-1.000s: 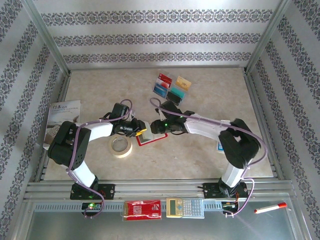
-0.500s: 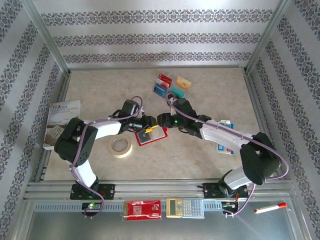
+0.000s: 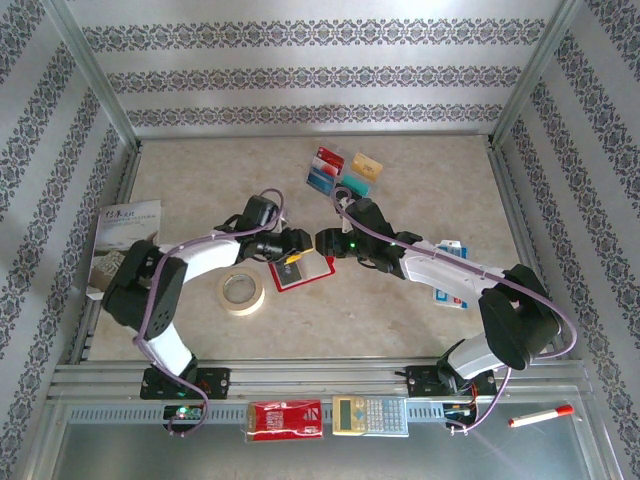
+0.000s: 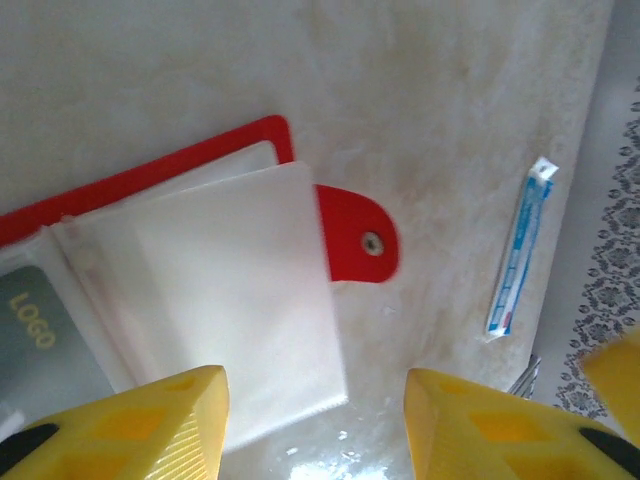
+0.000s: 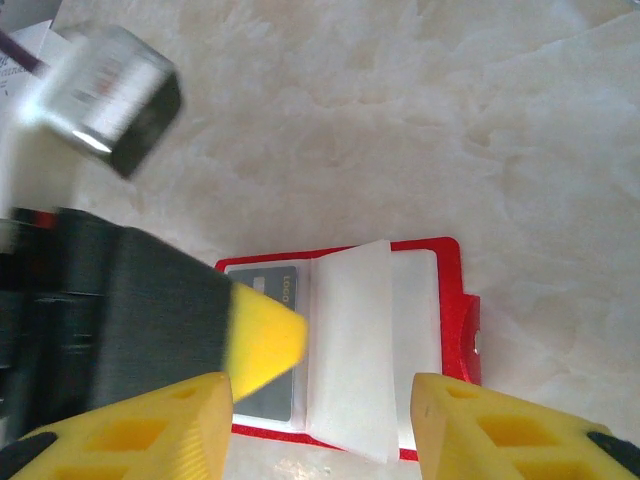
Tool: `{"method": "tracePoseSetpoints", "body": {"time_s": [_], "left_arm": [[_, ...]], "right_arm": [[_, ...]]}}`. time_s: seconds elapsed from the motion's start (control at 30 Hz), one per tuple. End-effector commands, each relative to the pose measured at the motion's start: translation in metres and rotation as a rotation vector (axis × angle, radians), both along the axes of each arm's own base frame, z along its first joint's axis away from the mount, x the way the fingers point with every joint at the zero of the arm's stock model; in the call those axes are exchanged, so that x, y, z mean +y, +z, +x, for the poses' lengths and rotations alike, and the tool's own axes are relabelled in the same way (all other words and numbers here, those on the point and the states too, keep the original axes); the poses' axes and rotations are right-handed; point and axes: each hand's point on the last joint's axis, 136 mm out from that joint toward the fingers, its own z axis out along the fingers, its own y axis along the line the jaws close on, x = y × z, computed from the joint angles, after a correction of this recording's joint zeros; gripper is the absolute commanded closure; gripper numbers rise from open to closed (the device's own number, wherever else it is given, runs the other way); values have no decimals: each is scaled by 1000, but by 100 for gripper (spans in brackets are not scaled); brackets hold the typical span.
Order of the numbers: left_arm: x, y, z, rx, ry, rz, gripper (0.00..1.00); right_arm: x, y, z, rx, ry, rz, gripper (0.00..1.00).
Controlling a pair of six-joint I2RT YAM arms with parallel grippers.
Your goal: Take the credit cards out of the card holder
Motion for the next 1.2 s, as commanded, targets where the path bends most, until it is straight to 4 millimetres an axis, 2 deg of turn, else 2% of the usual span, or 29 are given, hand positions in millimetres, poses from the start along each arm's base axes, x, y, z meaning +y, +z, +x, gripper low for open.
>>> {"method": "tracePoseSetpoints", "body": {"time_s": [0.0,0.17,0.43,0.53,0.87,1.17], "left_arm": [[21,14,2,-46,19,52,49],[48,10,0,-27,77,76,50],[104,12,-6,-21,213,111,48],[115,12,-11,-14,241,117,46],[109,5,-15,16,220,76,46],[104,-3,-14,43,202,58,47]], "right_arm": [[2,2,3,-7,-3,-10,49],[21,-8,-4,-2,64,-85,50],[51,-48,-19,40,177,-312,50],[52,-62,-19,72,175,-351,51],[49,-95,-24,167,195,-444,52],[48,-110,-25,201,206,-504,51]]}}
